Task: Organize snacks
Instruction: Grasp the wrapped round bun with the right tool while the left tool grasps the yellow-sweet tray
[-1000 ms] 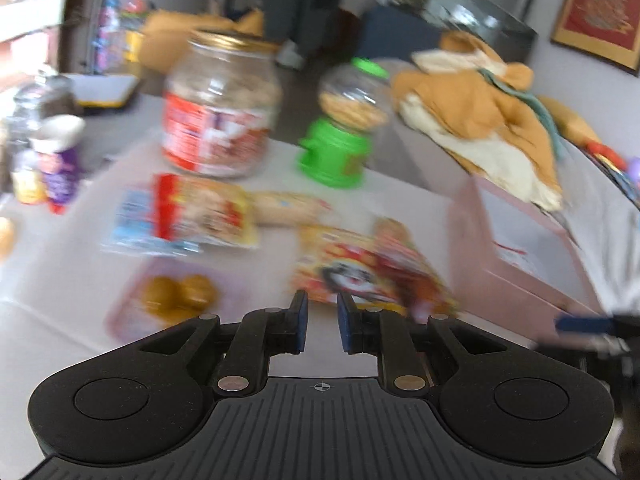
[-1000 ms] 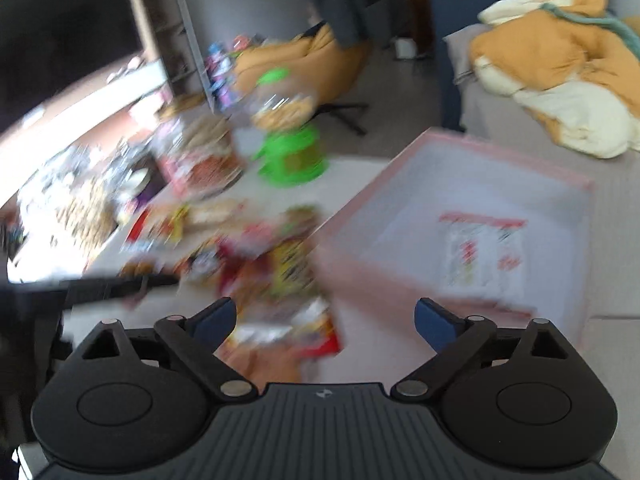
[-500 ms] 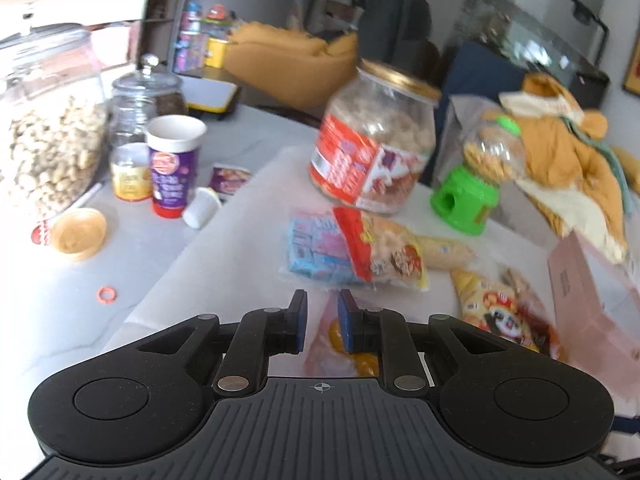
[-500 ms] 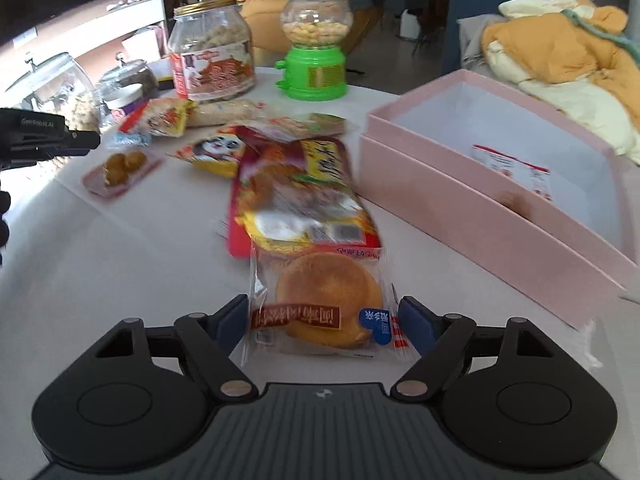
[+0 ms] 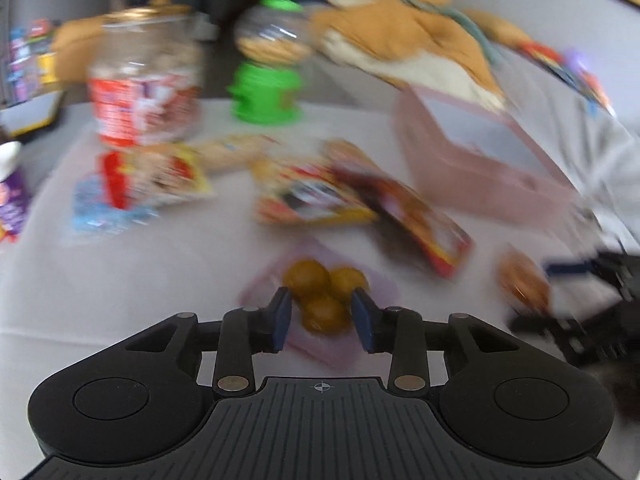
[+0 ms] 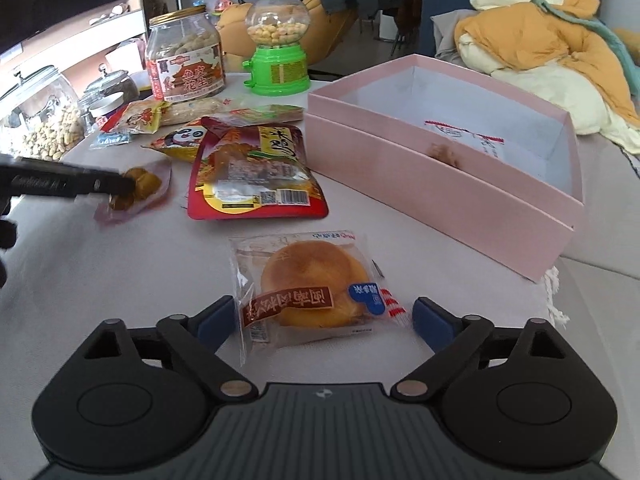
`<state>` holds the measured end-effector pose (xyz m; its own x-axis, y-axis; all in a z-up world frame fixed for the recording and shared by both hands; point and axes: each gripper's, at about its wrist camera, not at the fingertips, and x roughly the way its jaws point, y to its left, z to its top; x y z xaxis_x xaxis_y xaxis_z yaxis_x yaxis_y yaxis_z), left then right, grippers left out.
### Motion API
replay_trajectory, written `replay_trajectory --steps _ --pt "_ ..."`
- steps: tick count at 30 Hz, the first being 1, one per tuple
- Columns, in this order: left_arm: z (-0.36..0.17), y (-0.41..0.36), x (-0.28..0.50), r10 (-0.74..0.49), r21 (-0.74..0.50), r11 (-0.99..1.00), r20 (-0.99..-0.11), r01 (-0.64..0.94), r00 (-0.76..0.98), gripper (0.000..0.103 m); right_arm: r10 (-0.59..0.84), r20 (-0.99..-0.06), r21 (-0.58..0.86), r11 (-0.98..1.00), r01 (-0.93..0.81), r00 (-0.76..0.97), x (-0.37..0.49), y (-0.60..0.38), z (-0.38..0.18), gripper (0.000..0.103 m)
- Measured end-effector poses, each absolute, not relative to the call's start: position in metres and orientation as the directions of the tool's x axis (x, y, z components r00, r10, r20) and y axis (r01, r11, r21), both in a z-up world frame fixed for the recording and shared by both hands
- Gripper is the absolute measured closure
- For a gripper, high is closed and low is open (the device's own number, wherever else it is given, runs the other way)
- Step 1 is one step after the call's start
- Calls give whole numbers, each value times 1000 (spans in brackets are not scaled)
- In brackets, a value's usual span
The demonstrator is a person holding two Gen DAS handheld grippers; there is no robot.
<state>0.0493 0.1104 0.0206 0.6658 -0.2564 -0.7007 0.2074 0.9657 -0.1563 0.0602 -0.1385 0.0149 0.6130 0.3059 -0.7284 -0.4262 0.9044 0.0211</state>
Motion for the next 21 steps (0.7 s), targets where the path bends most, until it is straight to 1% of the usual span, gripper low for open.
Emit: replay_trajectory --steps 2,3,4,5,9,12,16,18,21 --pt "19 94 42 -235 -73 962 -705 261 669 63 306 -724 25 907 -420 618 59 -140 14 6" --pt "18 86 39 -207 -23 962 -707 272 676 62 305 -722 25 909 -417 621 59 -141 13 5" --pt "17 81 38 -187 -1 964 -709 265 680 61 303 -720 25 910 -414 624 58 -141 12 4" --pt "17 80 39 -177 -7 969 -712 246 679 61 302 -718 24 911 -412 627 58 -140 12 4" --pt "20 87 54 -165 -99 986 -713 135 682 62 297 -715 21 914 -405 633 57 -141 12 3" --pt "19 83 68 -107 -71 994 -709 81 697 62 298 -711 23 915 -403 637 57 -141 11 3" --pt "14 72 77 -83 -33 996 -679 83 729 61 291 -714 23 919 -394 637 59 -139 11 1" --pt "11 72 76 -95 -40 995 -657 91 748 61 289 -717 30 922 -387 634 63 -138 11 0" --pt "10 76 73 -112 -51 993 -647 105 755 62 294 -714 53 928 -369 635 72 -138 12 0"
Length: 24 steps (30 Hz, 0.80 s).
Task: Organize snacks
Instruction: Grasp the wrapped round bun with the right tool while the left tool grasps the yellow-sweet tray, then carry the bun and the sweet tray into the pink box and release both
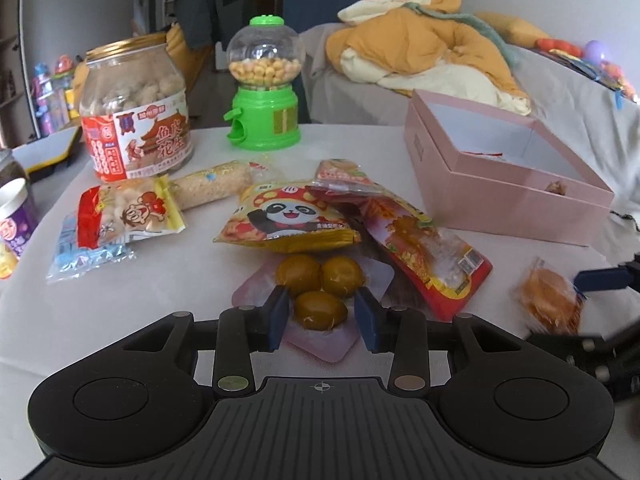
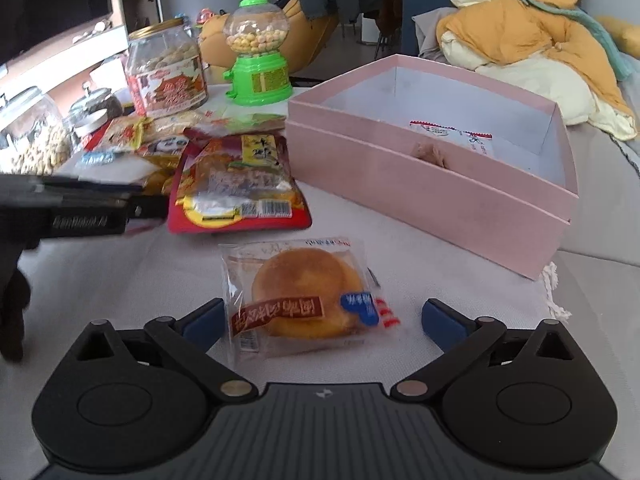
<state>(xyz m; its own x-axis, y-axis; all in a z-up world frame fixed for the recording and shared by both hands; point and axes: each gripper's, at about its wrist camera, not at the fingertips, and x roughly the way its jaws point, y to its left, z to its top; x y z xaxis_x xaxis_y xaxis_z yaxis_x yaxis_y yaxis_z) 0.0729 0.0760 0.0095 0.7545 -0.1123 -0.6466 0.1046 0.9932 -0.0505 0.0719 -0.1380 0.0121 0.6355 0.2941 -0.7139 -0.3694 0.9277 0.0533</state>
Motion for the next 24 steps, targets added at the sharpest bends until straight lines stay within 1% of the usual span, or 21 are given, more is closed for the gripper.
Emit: replay_trajectory --steps 1,2,4,5,7,9,11,13,18,24 --pt "10 77 74 -114 -48 993 -648 109 753 66 292 -714 59 931 -361 636 74 -138 12 1" --pt "10 77 73 -112 -40 993 -649 113 753 68 288 -714 60 934 -353 638 75 -138 13 3" --pt "13 78 67 -120 -47 992 -653 118 748 69 274 -711 37 934 -355 648 72 -136 16 20" --pt "14 76 61 -121 -44 992 -651 121 749 69 262 -711 15 934 -358 652 70 -135 18 22" --pt "14 69 48 -120 -22 990 -645 139 755 69 271 -716 20 929 -369 643 66 -137 21 27" --pt "13 62 33 -129 -13 988 -639 157 758 69 287 -721 45 927 -372 630 61 -142 23 27" --pt "15 57 18 -159 -36 984 -637 177 754 69 289 -726 54 928 -367 624 54 -149 25 28" --pt "17 49 6 -189 -52 978 -635 203 749 70 274 -728 44 934 -356 629 48 -156 27 29" --pt "29 25 -10 -233 -45 964 -613 262 755 70 248 -718 27 944 -329 651 33 -174 35 29" --pt "46 -4 -17 -260 -8 950 -581 314 771 70 252 -675 43 952 -304 694 21 -198 52 32"
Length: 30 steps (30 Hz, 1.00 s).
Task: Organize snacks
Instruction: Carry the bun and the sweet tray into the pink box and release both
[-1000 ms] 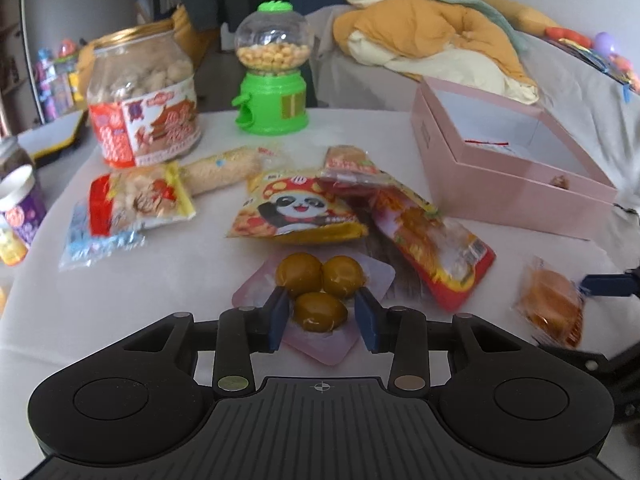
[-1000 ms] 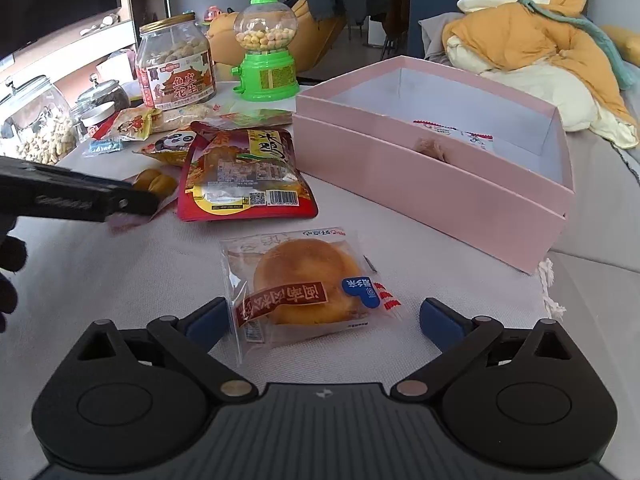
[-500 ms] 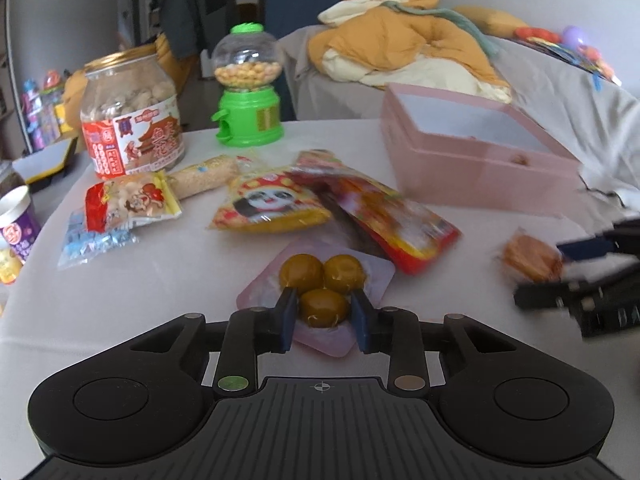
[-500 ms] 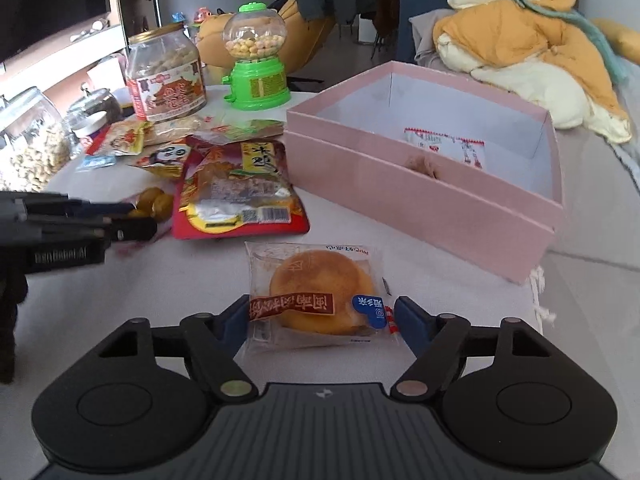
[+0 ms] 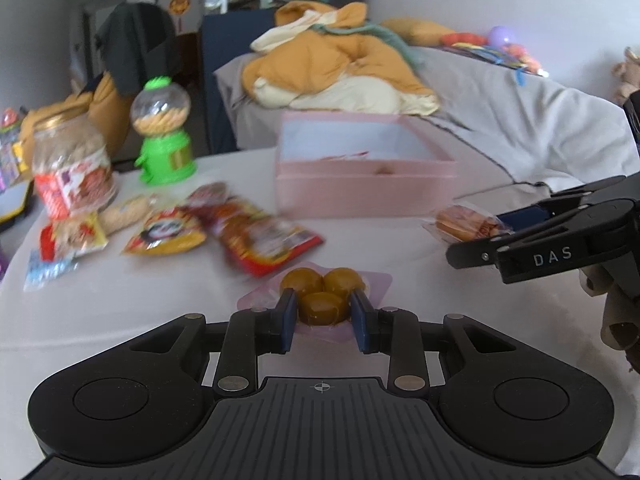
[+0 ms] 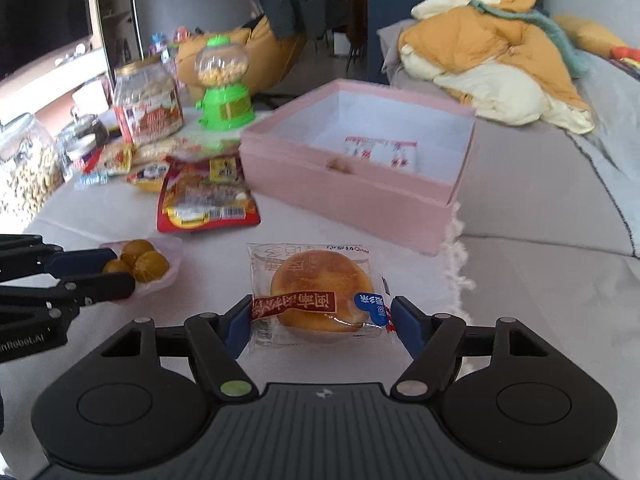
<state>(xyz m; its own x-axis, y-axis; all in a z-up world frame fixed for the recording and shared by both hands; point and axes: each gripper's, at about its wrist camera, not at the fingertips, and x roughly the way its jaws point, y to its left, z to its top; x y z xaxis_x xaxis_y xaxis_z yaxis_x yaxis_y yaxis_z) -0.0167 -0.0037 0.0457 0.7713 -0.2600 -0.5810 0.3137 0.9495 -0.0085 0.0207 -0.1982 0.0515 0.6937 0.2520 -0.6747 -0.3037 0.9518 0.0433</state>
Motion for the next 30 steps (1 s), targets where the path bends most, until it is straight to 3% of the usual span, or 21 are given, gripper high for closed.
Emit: replay_trajectory --steps 13,18,21,23,27,30 --pt "97 -26 5 -312 23 930 -474 366 823 70 230 -571 66 970 -236 788 18 -237 85 33" --pt "153 -42 62 -327 84 920 -373 383 868 70 195 -456 10 977 -214 868 54 -242 147 33" --pt "167 -47 111 -387 -12 910 -380 414 840 69 153 -432 -27 983 -182 889 95 -240 182 33" --pt "156 -49 139 -417 -87 904 -397 419 818 69 179 -463 26 982 -188 868 129 -243 192 33" --pt "102 -43 199 -456 -266 890 -486 371 746 69 171 -531 82 985 -151 830 185 -242 171 33" --pt "76 -31 217 -397 -310 912 -515 267 760 72 175 -575 85 984 -154 799 216 -235 140 26"
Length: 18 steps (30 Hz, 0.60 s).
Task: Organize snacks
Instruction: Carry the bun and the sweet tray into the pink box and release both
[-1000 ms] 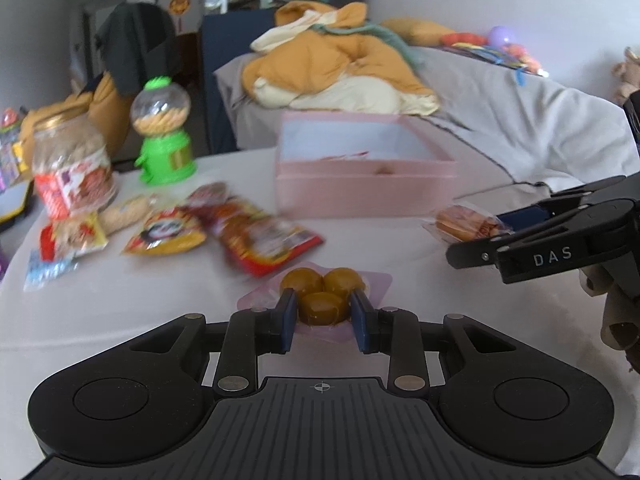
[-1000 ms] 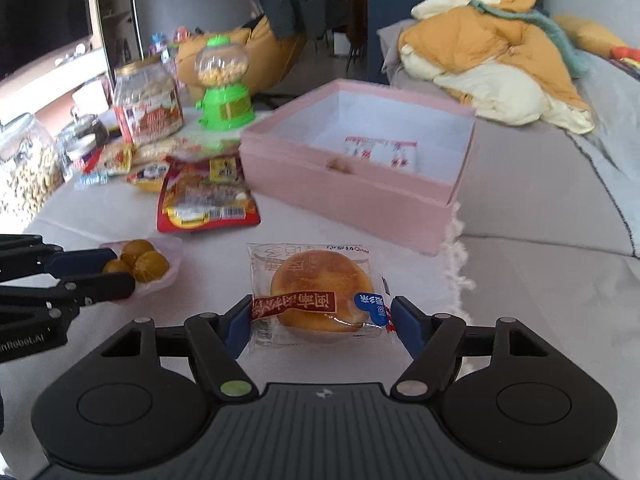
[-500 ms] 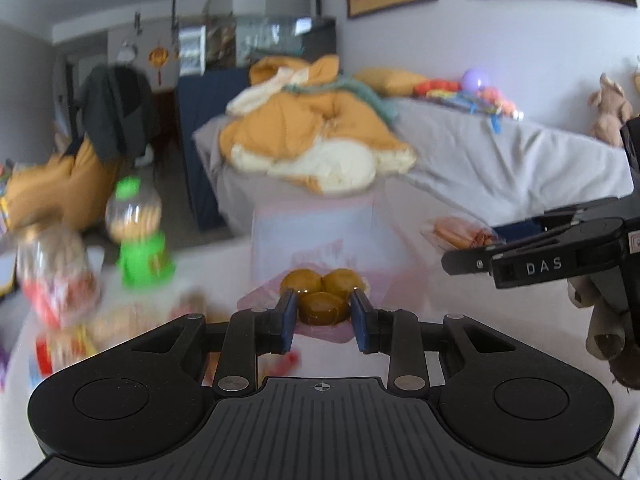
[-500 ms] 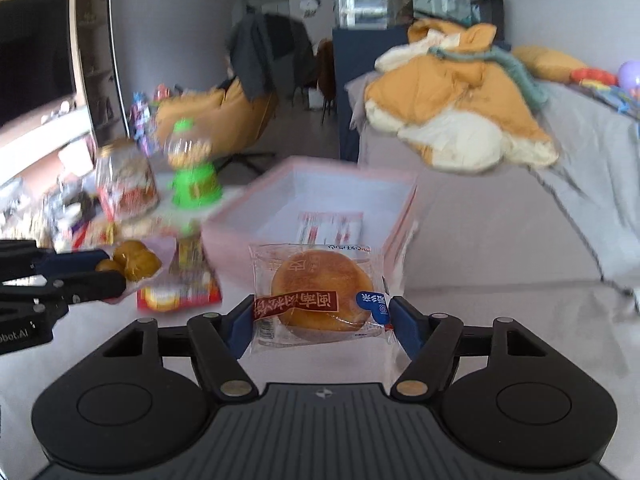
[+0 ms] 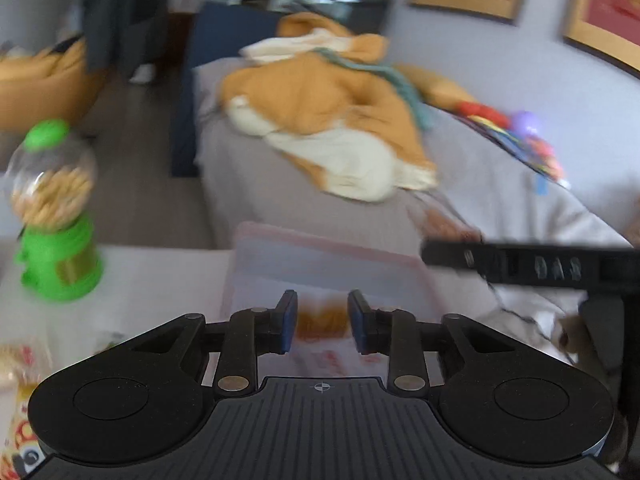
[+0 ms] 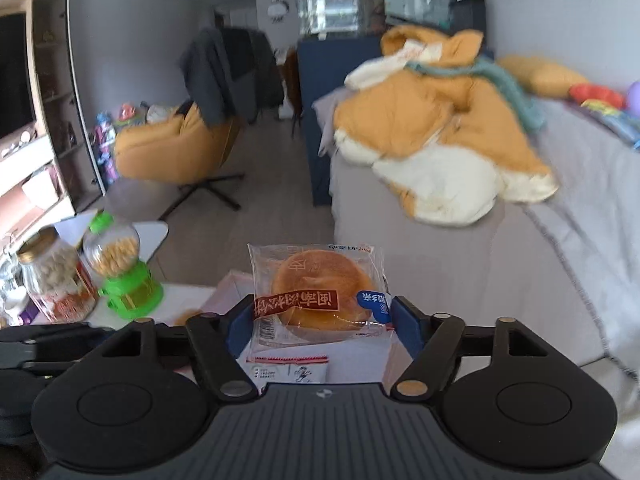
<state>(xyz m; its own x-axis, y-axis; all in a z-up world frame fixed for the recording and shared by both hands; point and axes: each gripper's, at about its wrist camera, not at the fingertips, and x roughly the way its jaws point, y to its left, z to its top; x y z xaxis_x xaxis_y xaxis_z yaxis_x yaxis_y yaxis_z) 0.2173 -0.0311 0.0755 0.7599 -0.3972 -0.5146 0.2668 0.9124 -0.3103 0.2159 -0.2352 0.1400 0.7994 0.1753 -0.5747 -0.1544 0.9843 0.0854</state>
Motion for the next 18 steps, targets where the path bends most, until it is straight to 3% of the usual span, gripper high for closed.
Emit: replay_trajectory --steps 1,6,8,12,18 --pt "73 -25 217 -379 -314 917 -503 245 776 72 182 -592 90 983 -160 785 223 -233 132 21" --pt "83 21 196 -377 -332 912 -447 241 811 72 172 -662 93 985 -148 730 249 -220 99 20" --pt "85 38 184 -358 -318 921 -470 224 807 72 177 -677 114 984 -136 714 246 -216 93 19" --pt "75 87 150 -219 -317 947 -535 47 816 72 243 -669 163 970 -180 702 218 -201 92 19" --pt "40 149 93 -185 -426 898 -589 -108 787 72 316 -594 58 934 -352 739 148 -137 101 18"
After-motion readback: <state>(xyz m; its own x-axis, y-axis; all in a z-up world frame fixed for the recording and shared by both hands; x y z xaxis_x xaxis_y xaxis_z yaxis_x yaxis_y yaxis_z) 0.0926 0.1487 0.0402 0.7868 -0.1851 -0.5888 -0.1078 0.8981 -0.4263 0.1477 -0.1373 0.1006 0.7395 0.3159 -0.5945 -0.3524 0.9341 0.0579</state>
